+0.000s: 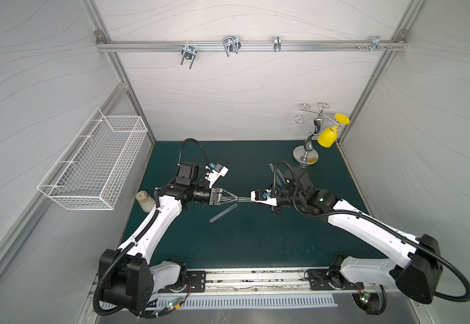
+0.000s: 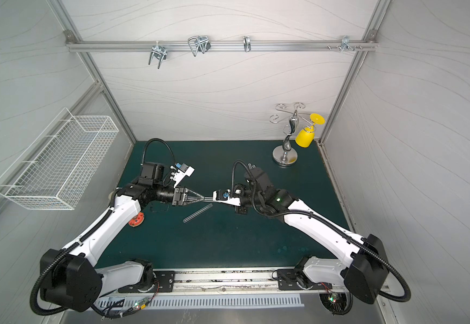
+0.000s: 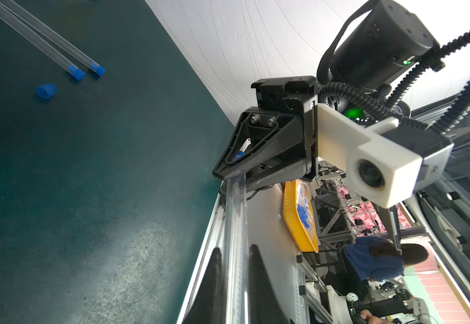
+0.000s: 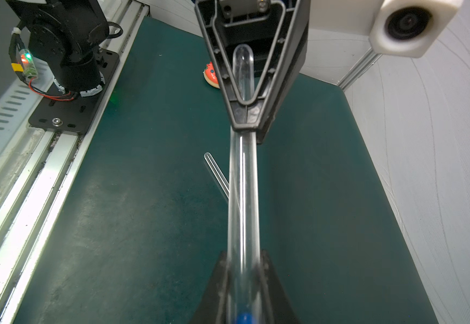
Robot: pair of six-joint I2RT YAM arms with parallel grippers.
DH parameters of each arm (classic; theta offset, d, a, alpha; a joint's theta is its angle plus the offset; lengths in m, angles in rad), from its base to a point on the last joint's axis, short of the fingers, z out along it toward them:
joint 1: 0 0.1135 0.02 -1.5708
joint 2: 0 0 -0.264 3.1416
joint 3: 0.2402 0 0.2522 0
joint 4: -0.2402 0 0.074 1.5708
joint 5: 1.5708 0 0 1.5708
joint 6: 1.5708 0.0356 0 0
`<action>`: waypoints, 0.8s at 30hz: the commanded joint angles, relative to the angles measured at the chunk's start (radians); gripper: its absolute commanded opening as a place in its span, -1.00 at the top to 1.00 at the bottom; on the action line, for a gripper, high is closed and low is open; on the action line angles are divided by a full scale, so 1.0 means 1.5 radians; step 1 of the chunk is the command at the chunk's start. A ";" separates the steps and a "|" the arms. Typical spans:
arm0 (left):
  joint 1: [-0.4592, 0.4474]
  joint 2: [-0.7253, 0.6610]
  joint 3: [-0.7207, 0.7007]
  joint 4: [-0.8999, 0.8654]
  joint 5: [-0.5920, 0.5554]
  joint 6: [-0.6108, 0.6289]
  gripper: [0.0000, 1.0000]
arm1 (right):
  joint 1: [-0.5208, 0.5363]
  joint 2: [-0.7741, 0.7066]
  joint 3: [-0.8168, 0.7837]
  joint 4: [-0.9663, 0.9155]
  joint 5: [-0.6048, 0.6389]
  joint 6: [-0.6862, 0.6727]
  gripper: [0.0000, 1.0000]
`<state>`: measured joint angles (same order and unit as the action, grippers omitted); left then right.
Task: Insert stoppers into test tubes
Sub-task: Place the test tube at the center of the board.
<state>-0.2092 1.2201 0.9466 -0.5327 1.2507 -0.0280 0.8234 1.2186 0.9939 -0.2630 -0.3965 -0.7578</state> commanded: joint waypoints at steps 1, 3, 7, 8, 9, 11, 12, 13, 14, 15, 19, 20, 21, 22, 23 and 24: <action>-0.003 -0.008 0.023 -0.015 -0.036 0.011 0.22 | -0.006 -0.003 0.009 0.009 -0.009 0.007 0.90; 0.004 -0.016 0.023 -0.019 -0.052 0.014 0.00 | -0.021 -0.011 -0.007 0.016 -0.010 0.028 0.88; 0.038 -0.039 0.019 -0.018 -0.113 -0.001 -0.33 | -0.066 -0.032 -0.064 0.064 0.005 0.117 0.84; 0.049 -0.045 0.018 -0.018 -0.128 -0.002 -0.39 | -0.078 -0.035 -0.076 0.074 0.012 0.145 0.83; 0.062 -0.052 0.017 -0.019 -0.147 -0.004 -0.46 | -0.090 -0.036 -0.088 0.085 0.020 0.175 0.83; 0.086 -0.064 0.019 -0.024 -0.202 -0.004 -0.55 | -0.111 -0.032 -0.105 0.099 0.048 0.217 0.83; 0.100 -0.069 0.019 -0.028 -0.230 0.003 -0.59 | -0.123 -0.026 -0.108 0.100 0.066 0.238 0.82; 0.110 -0.073 0.019 -0.034 -0.267 0.010 -0.64 | -0.136 -0.017 -0.107 0.096 0.083 0.259 0.82; 0.116 -0.076 0.017 -0.038 -0.301 0.018 -0.67 | -0.149 -0.008 -0.104 0.092 0.095 0.278 0.82; 0.120 -0.078 0.014 -0.044 -0.342 0.036 -0.69 | -0.166 0.006 -0.098 0.089 0.108 0.303 0.82; 0.128 -0.088 -0.015 -0.053 -0.469 0.098 -0.77 | -0.230 0.075 -0.081 0.101 0.118 0.389 0.82; 0.130 -0.090 -0.020 -0.053 -0.479 0.108 -0.78 | -0.240 0.094 -0.077 0.108 0.118 0.406 0.81; 0.130 -0.093 -0.025 -0.055 -0.484 0.121 -0.80 | -0.247 0.115 -0.073 0.117 0.121 0.420 0.81; 0.131 -0.094 -0.028 -0.057 -0.485 0.134 -0.81 | -0.253 0.137 -0.066 0.124 0.124 0.429 0.80; 0.130 -0.095 -0.030 -0.059 -0.485 0.144 -0.81 | -0.256 0.157 -0.059 0.127 0.128 0.437 0.80; 0.131 -0.096 -0.032 -0.060 -0.488 0.153 -0.81 | -0.260 0.178 -0.050 0.130 0.133 0.447 0.80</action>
<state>-0.0193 1.0939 0.8993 -0.6086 0.5953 0.1146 0.4450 1.4288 0.8829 -0.1093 -0.2195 -0.1818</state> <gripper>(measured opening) 0.905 0.169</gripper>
